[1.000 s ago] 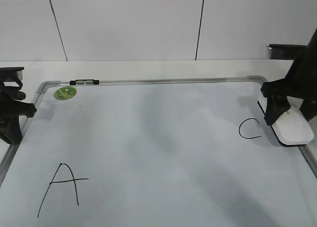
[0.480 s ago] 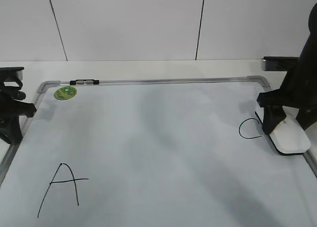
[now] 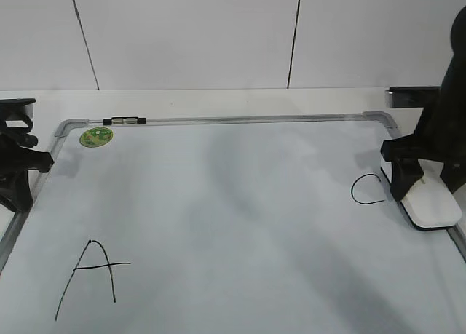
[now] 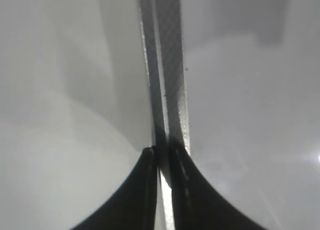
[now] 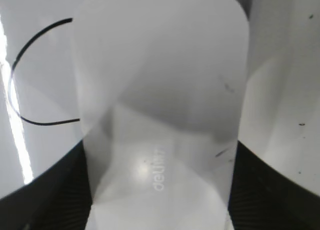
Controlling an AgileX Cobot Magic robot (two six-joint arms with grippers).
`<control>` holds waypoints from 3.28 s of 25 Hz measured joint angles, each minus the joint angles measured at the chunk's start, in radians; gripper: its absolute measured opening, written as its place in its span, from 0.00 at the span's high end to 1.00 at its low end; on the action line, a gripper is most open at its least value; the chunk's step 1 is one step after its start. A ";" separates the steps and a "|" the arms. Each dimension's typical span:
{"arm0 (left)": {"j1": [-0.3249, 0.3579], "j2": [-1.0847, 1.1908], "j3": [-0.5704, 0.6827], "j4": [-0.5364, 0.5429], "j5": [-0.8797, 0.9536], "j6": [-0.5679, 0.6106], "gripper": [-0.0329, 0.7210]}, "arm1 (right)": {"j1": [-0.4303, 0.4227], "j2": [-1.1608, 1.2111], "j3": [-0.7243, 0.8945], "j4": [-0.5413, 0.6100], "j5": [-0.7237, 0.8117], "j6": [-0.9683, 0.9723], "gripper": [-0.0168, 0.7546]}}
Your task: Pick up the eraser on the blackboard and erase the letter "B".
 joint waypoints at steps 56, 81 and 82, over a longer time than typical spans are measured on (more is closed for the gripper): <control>0.000 0.000 -0.001 0.002 0.011 0.002 0.87 | 0.000 -0.166 -0.275 0.057 0.119 0.029 0.21; 0.000 -0.392 -0.031 0.045 0.295 0.016 0.51 | 0.000 -0.617 -0.197 0.075 0.145 0.031 0.21; 0.000 -0.419 -0.031 0.043 0.298 0.016 0.51 | 0.000 -0.649 -0.175 0.080 0.146 0.031 0.21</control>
